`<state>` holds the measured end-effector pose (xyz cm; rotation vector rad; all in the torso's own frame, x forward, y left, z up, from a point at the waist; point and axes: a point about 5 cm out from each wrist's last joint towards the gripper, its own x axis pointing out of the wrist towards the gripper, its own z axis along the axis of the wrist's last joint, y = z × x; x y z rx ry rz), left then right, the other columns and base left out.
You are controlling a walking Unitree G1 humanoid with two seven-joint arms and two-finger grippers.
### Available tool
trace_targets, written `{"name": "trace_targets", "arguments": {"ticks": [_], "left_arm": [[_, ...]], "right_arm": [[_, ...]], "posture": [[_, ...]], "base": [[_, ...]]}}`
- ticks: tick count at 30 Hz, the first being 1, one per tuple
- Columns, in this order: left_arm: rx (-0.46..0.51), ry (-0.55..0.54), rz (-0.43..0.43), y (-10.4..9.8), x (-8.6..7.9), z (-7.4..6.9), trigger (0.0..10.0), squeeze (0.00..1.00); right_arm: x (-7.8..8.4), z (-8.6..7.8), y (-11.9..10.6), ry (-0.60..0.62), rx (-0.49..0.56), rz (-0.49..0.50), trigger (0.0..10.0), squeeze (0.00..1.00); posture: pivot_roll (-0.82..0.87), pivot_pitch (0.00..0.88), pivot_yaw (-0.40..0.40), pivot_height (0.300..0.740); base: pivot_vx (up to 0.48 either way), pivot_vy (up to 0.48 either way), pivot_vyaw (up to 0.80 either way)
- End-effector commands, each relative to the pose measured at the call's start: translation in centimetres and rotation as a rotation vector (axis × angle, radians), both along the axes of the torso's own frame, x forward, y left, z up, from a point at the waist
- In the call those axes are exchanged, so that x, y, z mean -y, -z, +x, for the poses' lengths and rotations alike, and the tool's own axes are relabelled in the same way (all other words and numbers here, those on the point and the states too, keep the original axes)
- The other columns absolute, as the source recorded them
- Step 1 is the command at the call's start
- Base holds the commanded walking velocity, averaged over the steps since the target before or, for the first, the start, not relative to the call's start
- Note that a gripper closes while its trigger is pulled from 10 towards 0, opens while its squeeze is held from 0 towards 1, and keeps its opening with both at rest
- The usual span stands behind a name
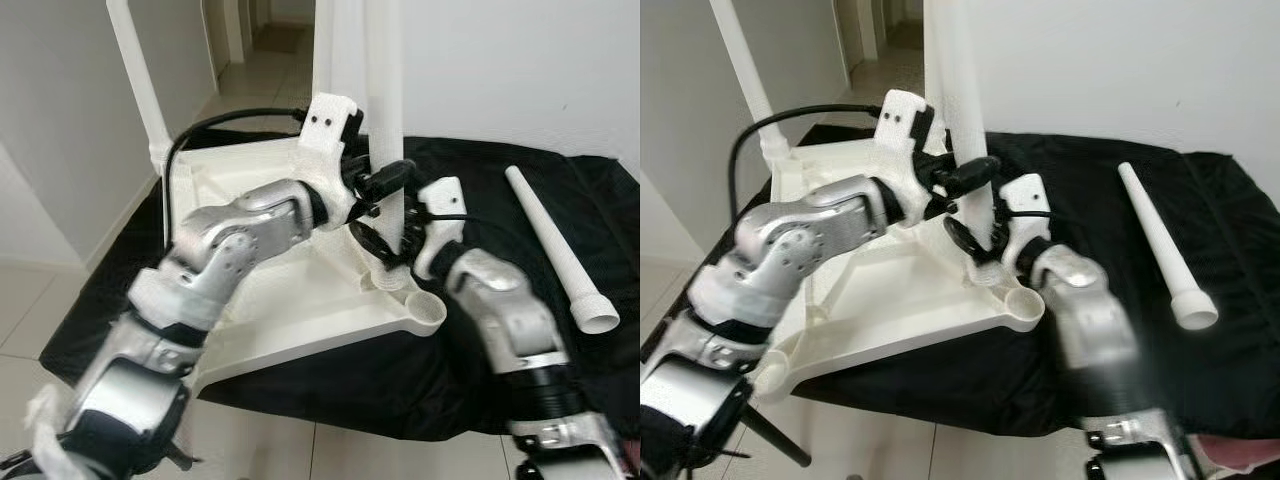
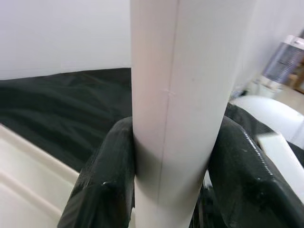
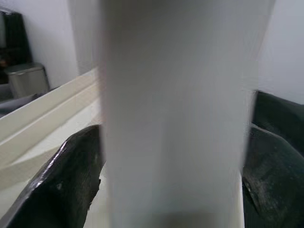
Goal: Building children table
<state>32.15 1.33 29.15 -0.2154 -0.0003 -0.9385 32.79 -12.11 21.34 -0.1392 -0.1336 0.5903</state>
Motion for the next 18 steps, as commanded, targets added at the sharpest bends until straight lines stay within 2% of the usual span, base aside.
{"name": "trace_targets", "arguments": {"ticks": [1,5,7,11,18], "left_arm": [[0.019,-0.003,-0.015,-0.8,0.4,-0.1,10.0,0.00],[0.032,-0.054,-0.017,-1.3,1.0,0.4,10.0,0.00],[0.032,-0.054,-0.017,-1.3,1.0,0.4,10.0,0.00],[0.076,-0.130,0.014,-1.7,1.5,0.8,10.0,0.00],[0.105,-0.160,0.043,-1.8,1.9,0.8,10.0,0.00]], "right_arm": [[-0.6,0.3,0.0,0.024,0.006,0.000,10.0,0.00],[-1.7,0.6,0.2,0.086,0.006,0.031,10.0,0.00],[-1.7,0.6,0.2,0.086,0.006,0.031,10.0,0.00],[-2.7,1.3,0.1,0.208,0.007,0.077,10.0,0.00],[-3.4,1.5,0.3,0.309,0.002,0.089,10.0,0.00]], "posture": [[-0.08,0.000,0.048,0.740],[-0.07,0.000,0.043,0.740],[-0.07,0.000,0.043,0.740],[-0.06,0.006,0.041,0.740],[-0.06,0.009,0.041,0.740]], "base": [[0.000,0.000,0.00],[0.000,0.000,0.00],[0.000,0.000,0.00],[0.000,0.000,0.00],[0.000,0.000,0.00]]}}
